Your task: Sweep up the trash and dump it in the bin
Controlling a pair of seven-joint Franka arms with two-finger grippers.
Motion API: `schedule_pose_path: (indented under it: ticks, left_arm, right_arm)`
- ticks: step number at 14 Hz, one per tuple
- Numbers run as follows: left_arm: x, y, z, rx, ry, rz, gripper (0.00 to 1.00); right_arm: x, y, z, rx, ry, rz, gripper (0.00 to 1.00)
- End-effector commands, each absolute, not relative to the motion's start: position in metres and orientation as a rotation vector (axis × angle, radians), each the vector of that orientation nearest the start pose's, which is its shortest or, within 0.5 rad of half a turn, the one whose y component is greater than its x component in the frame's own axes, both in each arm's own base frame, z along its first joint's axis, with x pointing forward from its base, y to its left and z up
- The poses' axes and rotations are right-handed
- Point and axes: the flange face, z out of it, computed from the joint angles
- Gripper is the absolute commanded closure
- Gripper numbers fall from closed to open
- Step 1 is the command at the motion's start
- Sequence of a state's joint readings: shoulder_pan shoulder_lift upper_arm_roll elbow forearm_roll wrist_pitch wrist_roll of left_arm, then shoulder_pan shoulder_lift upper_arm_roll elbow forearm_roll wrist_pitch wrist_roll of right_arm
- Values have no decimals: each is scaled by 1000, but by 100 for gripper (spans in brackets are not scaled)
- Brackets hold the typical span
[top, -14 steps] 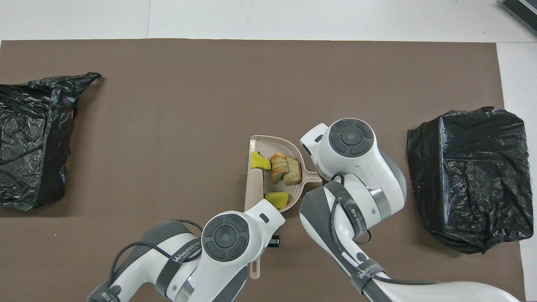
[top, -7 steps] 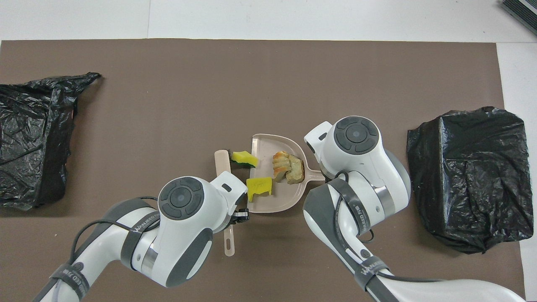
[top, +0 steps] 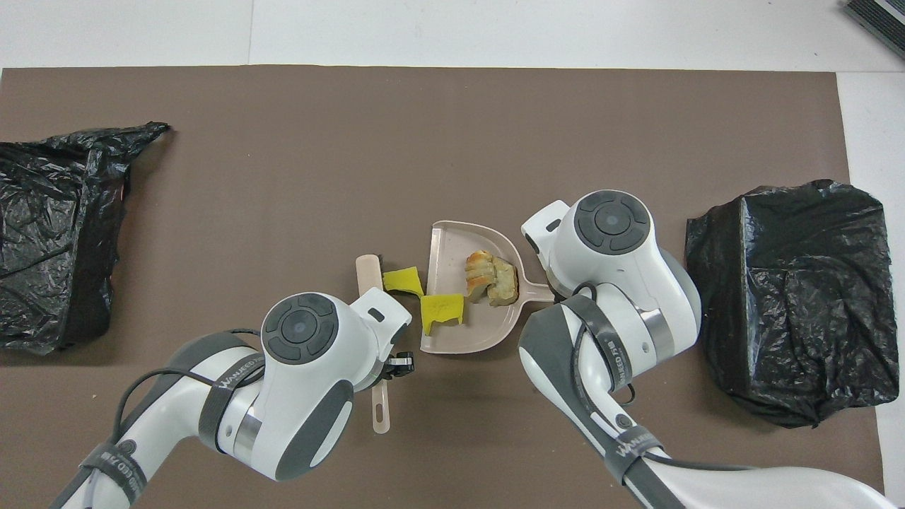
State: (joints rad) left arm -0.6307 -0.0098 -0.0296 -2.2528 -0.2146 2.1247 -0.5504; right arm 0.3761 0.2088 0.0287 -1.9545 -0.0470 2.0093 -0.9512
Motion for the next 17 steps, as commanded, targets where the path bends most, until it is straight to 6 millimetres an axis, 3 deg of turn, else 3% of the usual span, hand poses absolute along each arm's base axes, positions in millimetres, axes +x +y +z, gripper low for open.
schedule_pose_path:
  ticks: [1,3,7,10,13,15,17]
  left_arm:
    - [375,-347,367,-3210,106,272,100]
    - [364,-362,370,-3220,157,260,100]
    - [333,-412,392,-3256,266,201,100]
    - [344,-405,392,-3248,240,217,100]
    - [369,-381,407,-3237,156,235,100]
    - [365,-376,407,-3192,81,318,100]
    - [360,-369,403,-3138,-114,368,100]
  right_arm:
    - [532,229,365,-2439,-1963,204,100]
    - [528,234,364,-2443,-1957,211,100]
    - [527,237,359,-2451,-1948,213,100]
    - [528,237,358,-2447,-1951,218,100]
    - [534,224,363,-2454,-1938,220,100]
    - [539,206,373,-2451,-1937,215,100]
    - [542,178,396,-2492,-1888,202,100]
